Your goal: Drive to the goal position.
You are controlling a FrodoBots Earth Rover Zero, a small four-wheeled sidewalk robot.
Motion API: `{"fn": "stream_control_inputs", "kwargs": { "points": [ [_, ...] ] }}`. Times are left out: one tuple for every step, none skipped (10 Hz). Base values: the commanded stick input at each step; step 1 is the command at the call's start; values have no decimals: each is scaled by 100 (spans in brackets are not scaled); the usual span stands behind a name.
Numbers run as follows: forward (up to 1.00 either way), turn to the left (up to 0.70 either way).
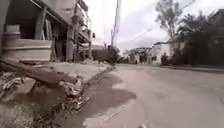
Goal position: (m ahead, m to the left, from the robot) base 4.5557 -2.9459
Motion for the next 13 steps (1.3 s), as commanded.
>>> {"fn": "stream_control_inputs", "kwargs": {
  "points": [
    [70,-27],
    [70,-27],
    [70,-24],
    [69,0],
    [1,0],
    [59,0],
    [70,0],
    [70,0],
    [70,0],
    [70,15],
    [70,27],
    [70,27],
    [70,12]
  ]
}}
